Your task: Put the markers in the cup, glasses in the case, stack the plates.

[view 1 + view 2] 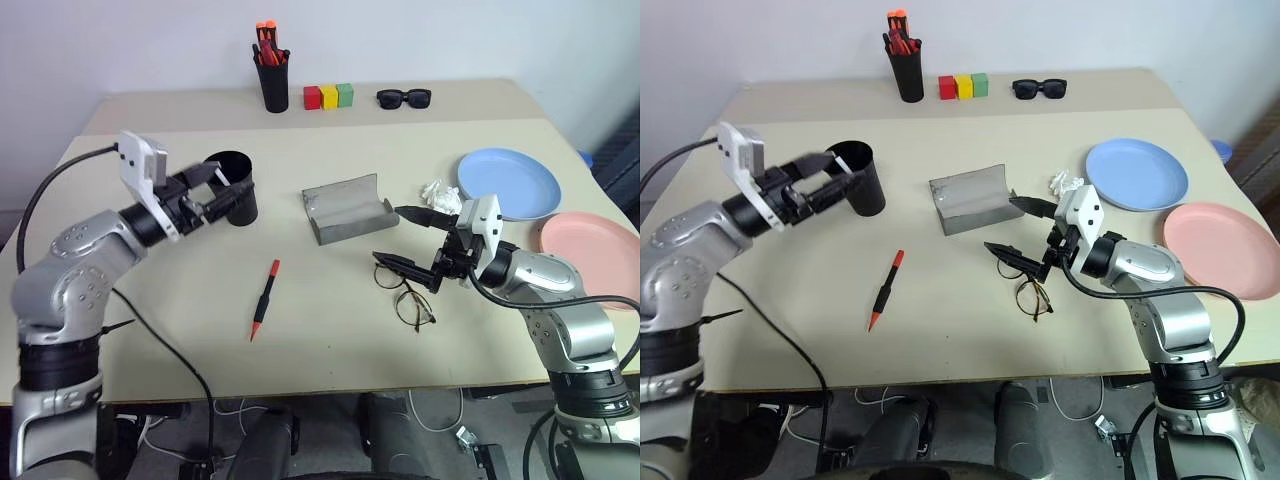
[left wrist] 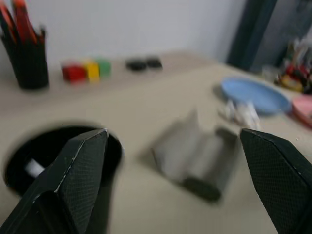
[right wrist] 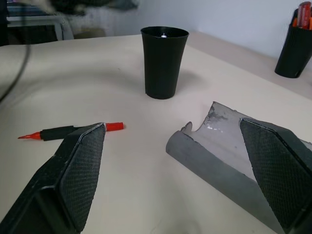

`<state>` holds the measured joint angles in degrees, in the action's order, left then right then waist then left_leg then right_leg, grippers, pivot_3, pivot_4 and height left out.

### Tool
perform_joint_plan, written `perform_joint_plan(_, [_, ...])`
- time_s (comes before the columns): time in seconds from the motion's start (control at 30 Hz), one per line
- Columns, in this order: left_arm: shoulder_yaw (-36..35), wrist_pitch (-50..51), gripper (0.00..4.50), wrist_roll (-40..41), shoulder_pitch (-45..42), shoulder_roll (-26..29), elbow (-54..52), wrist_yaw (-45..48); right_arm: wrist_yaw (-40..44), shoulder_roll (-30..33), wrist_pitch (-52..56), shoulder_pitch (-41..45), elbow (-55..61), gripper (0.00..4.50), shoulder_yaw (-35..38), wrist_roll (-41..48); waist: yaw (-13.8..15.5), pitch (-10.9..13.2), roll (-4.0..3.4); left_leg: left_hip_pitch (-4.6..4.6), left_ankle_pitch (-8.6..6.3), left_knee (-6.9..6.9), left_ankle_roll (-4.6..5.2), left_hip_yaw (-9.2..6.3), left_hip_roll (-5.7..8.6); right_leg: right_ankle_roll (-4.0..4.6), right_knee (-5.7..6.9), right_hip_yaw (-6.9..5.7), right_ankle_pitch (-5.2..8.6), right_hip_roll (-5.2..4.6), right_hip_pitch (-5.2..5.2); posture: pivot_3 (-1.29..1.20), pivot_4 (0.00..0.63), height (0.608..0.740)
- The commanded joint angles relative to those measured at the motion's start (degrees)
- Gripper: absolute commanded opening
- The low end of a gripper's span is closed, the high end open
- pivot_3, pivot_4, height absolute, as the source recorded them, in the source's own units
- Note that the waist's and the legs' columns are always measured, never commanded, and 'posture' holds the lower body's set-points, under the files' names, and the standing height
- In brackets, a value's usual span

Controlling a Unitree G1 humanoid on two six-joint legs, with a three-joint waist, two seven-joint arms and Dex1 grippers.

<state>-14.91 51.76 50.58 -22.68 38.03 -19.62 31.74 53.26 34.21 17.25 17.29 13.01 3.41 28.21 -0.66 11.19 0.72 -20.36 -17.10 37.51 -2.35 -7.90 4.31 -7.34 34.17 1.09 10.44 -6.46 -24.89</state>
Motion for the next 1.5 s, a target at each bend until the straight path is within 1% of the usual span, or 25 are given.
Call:
perform_joint_plan(0.03, [-1.6, 7.5, 4.42, 6.7, 0.1, -0.5, -6.3, -6.5, 0.0, -0.5, -1.3, 0.9, 0.6, 4.50, 0.3, 0.1, 0.1, 0.0, 0.01, -0.01, 0.00, 0.03, 0.00, -0.02, 0.01, 0.00, 0.01, -0.01, 0.00, 0.00, 0.01, 0.00, 0.150, 0.740])
perform_joint_plan(0.1, [-0.9, 12.2, 4.42, 8.9, -0.1, -2.2, -7.4, -12.5, 0.0, -0.6, -1.3, 0.9, 0.6, 4.50, 0.2, 0.1, 0.0, 0.0, 0.01, 0.01, 0.00, 0.07, -0.01, -0.01, 0.02, 0.00, 0.02, 0.00, 0.00, 0.01, 0.05, 0.00, 0.150, 0.740])
perform_joint_plan(0.13, [0.4, 13.8, 4.42, 7.5, 0.0, -2.8, -9.0, -16.2, 0.0, -0.6, -1.3, 0.9, 0.6, 4.50, 0.1, 0.1, 0.0, 0.0, 0.01, 0.04, 0.00, 0.07, -0.01, -0.01, 0.02, 0.00, 0.02, 0.00, 0.00, 0.01, 0.08, 0.00, 0.150, 0.740])
perform_joint_plan(0.2, [0.6, 19.8, 4.42, 8.7, 0.4, -6.0, -10.2, -24.7, 0.1, -0.5, -1.3, 0.8, 0.7, 4.50, 0.0, 0.0, 0.0, 0.0, 0.01, 0.05, 0.00, 0.06, -0.01, -0.01, 0.03, 0.00, 0.01, 0.00, 0.00, 0.02, 0.08, 0.00, 0.150, 0.740])
perform_joint_plan(0.3, [1.3, 25.8, 4.42, 11.0, -0.6, -8.6, -10.3, -29.0, 0.0, -0.5, -1.3, 0.7, 0.9, 4.50, -0.1, 0.0, 0.0, 0.0, 0.01, 0.04, 0.01, 0.06, -0.01, -0.01, 0.03, 0.01, 0.02, 0.00, 0.00, 0.04, 0.07, 0.00, 0.150, 0.740])
perform_joint_plan(0.33, [1.1, 27.9, 4.42, 13.5, -0.9, -9.4, -9.7, -29.5, 0.0, -0.5, -1.3, 0.6, 0.9, 4.50, -0.1, -0.1, 0.0, 0.0, 0.01, 0.04, 0.01, 0.05, -0.02, -0.01, 0.03, 0.01, 0.02, 0.00, 0.00, 0.04, 0.07, 0.00, 0.150, 0.740])
perform_joint_plan(0.4, [-0.9, 31.4, 4.42, 25.2, -1.0, -11.9, -5.0, -35.8, 0.0, -0.5, -1.4, 0.5, 1.0, 4.50, -0.1, -0.2, 0.0, 0.0, 0.01, 0.04, 0.01, 0.05, -0.02, -0.01, 0.03, 0.01, 0.01, 0.00, 0.00, 0.04, 0.07, 0.00, 0.150, 0.740])
perform_joint_plan(0.43, [-0.2, 35.4, 4.42, 25.9, -2.5, -11.4, -3.8, -37.9, -0.1, -0.6, -1.3, 0.5, 1.0, 4.50, -0.1, -0.2, 0.0, 0.0, 0.01, 0.05, 0.01, 0.06, -0.02, -0.02, 0.03, 0.01, 0.02, 0.01, 0.00, 0.03, 0.07, 0.00, 0.150, 0.740])
perform_joint_plan(0.47, [1.6, 36.7, 4.42, 31.3, -3.3, -9.0, -1.0, -42.1, -0.2, -0.6, -1.3, 0.5, 1.1, 4.50, 0.0, -0.3, 0.0, 0.0, 0.02, 0.04, 0.01, 0.06, -0.02, -0.03, 0.03, 0.01, 0.02, 0.01, 0.00, 0.03, 0.07, 0.00, 0.150, 0.740])
perform_joint_plan(0.53, [5.3, 35.9, 4.42, 40.0, -4.5, -4.1, 2.2, -48.8, -0.3, -0.7, -1.4, 0.4, 1.2, 4.50, -0.1, -0.4, -0.1, 0.0, 0.02, 0.04, 0.01, 0.07, -0.02, -0.08, 0.03, 0.02, 0.06, 0.00, 0.01, 0.04, 0.07, 0.00, 0.150, 0.740])
perform_joint_plan(0.57, [7.1, 33.8, 4.42, 44.5, -4.8, -1.7, 3.1, -51.7, -0.3, -0.7, -1.4, 0.4, 1.3, 4.50, -0.1, -0.4, -0.2, 0.0, 0.02, 0.07, 0.01, 0.06, -0.03, -0.06, 0.03, 0.02, 0.07, 0.03, 0.01, 0.04, 0.04, 0.00, 0.150, 0.740])
perform_joint_plan(0.63, [10.9, 30.4, 4.42, 50.9, -5.4, 3.4, 3.6, -56.4, -0.2, -0.7, -1.4, 0.2, 1.4, 4.50, -0.1, -0.5, -0.1, 0.0, 0.02, 0.04, 0.01, 0.06, -0.05, -0.06, 0.01, 0.02, 0.07, 0.05, 0.01, 0.04, 0.01, 0.00, 0.150, 0.740])
perform_joint_plan(0.7, [14.1, 29.4, 4.42, 53.5, -6.2, 9.2, 2.4, -58.4, -0.1, -0.6, -1.7, -0.2, 1.4, 4.50, 0.1, -0.7, 0.0, 0.0, 0.02, 0.03, 0.02, 0.04, -0.06, -0.05, 0.03, 0.02, 0.05, 0.06, 0.01, 0.01, 0.00, 0.00, 0.150, 0.740])
perform_joint_plan(0.8, [17.4, 24.3, 4.42, 58.7, -6.6, 14.2, 1.7, -62.3, -0.2, -0.5, -1.9, -0.5, 1.5, 4.50, 0.1, -0.9, 0.0, 0.0, 0.02, 0.02, 0.03, 0.01, -0.09, -0.01, 0.05, 0.02, 0.04, 0.10, 0.01, 0.01, -0.01, 0.00, 0.150, 0.740])
perform_joint_plan(0.87, [20.4, 20.9, 4.42, 61.6, -6.2, 15.4, 1.4, -64.3, -0.3, -0.6, -2.1, -0.7, 1.7, 4.50, 0.0, -1.1, 0.1, 0.0, 0.01, 0.02, 0.05, 0.00, -0.13, 0.00, 0.05, 0.03, 0.03, 0.11, 0.01, 0.00, -0.01, 0.00, 0.150, 0.740])
perform_joint_plan(1.0, [24.7, 18.4, 4.42, 62.4, -5.0, 17.0, 1.0, -63.6, -0.4, -0.7, -2.0, -0.6, 1.9, 4.50, -0.2, -1.0, 0.1, 0.0, 0.01, 0.02, 0.07, 0.00, -0.15, 0.02, 0.07, 0.03, 0.01, 0.13, 0.01, -0.01, 0.00, 0.00, 0.150, 0.740])
perform_joint_plan(1.07, [26.0, 17.5, 4.42, 62.4, -5.5, 17.1, 1.6, -63.3, -0.4, -0.6, -2.0, -0.5, 1.9, 4.50, -0.3, -1.1, 0.1, 0.0, 0.01, 0.02, 0.07, -0.01, -0.15, 0.02, 0.08, 0.04, 0.01, 0.12, 0.01, 0.01, 0.00, 0.00, 0.150, 0.740])
perform_joint_plan(1.17, [29.0, 16.5, 4.42, 62.4, -7.8, 15.6, 3.9, -65.1, -0.6, -0.8, -1.9, -0.3, 1.7, 4.50, -0.4, -1.1, 0.1, 0.0, 0.02, 0.03, 0.08, -0.02, -0.15, 0.03, 0.07, 0.05, 0.01, 0.13, 0.02, 0.02, 0.00, 0.00, 0.150, 0.740])
perform_joint_plan(1.3, [31.0, 15.4, 4.42, 62.4, -7.7, 15.2, 4.3, -66.4, -0.7, -0.5, -2.0, -0.5, 1.7, 4.50, -0.2, -1.1, 0.0, 0.0, 0.02, 0.01, 0.08, -0.04, -0.15, 0.04, 0.08, 0.04, -0.02, 0.14, 0.02, 0.01, 0.00, 0.00, 0.150, 0.740])
perform_joint_plan(1.4, [31.8, 14.9, 3.61, 62.4, -7.4, 14.5, 4.8, -66.7, -0.7, -0.4, -2.1, -0.5, 1.5, 4.50, -0.2, -1.2, 0.1, 0.0, 0.01, 0.03, 0.08, -0.06, -0.15, 0.05, 0.07, 0.04, -0.02, 0.15, 0.02, 0.01, -0.01, 0.00, 0.150, 0.740])
perform_joint_plan(1.43, [31.8, 15.0, 3.20, 62.4, -7.1, 14.0, 4.9, -65.8, -0.8, -0.5, -2.2, -0.5, 1.4, 4.50, -0.2, -1.3, 0.1, 0.0, 0.01, 0.02, 0.08, -0.05, -0.15, 0.04, 0.07, 0.04, -0.02, 0.15, 0.02, 0.01, -0.01, 0.00, 0.150, 0.740])
perform_joint_plan(1.5, [32.1, 15.5, 2.17, 62.4, -7.3, 14.4, 5.1, -65.3, -0.8, -0.5, -2.3, -0.3, 1.3, 4.50, -0.3, -1.3, 0.1, 0.0, 0.01, 0.02, 0.08, -0.05, -0.15, 0.06, 0.08, 0.04, -0.03, 0.16, 0.02, 0.01, 0.00, 0.00, 0.150, 0.740])
